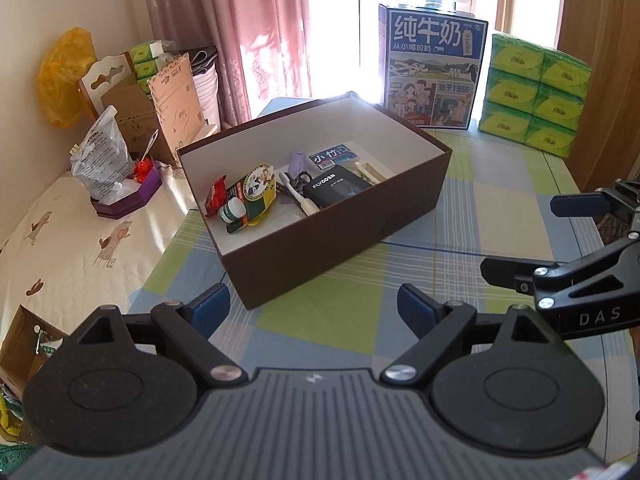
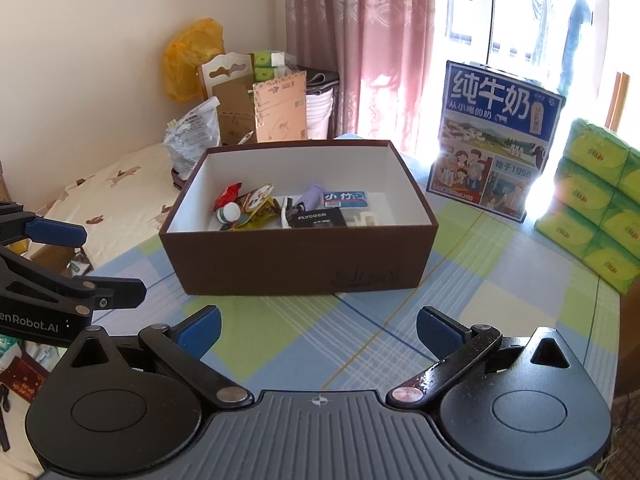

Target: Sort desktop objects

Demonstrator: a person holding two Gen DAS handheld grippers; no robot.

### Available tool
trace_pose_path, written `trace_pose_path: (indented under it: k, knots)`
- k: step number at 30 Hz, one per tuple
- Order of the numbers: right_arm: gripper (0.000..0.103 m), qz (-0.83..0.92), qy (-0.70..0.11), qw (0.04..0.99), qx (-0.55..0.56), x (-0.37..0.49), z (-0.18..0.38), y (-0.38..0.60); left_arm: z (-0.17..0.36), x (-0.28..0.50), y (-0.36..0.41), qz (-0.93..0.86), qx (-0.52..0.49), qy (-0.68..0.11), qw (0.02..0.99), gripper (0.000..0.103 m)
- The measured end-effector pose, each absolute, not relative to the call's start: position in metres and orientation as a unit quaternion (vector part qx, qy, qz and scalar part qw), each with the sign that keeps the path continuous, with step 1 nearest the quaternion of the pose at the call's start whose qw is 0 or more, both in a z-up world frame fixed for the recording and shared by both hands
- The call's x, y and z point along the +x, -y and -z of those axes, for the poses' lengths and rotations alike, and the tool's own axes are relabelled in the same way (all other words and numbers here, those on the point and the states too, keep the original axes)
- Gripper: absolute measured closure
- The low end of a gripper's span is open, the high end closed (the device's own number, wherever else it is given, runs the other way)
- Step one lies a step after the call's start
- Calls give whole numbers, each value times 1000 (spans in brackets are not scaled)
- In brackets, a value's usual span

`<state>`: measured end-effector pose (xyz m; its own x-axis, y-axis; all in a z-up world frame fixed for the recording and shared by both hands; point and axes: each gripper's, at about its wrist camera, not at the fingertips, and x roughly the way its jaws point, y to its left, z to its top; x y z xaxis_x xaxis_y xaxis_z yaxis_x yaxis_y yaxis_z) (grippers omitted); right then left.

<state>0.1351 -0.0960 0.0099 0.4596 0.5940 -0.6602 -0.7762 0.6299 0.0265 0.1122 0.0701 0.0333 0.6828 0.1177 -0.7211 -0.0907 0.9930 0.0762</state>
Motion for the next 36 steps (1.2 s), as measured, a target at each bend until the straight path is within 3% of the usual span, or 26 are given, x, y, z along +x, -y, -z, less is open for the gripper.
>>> trace_pose_path:
  k: [36]
  knots:
    - [2,-425,-335,826,-158,113,7,137,-19,60,-33,-93,-5,-404,910,13]
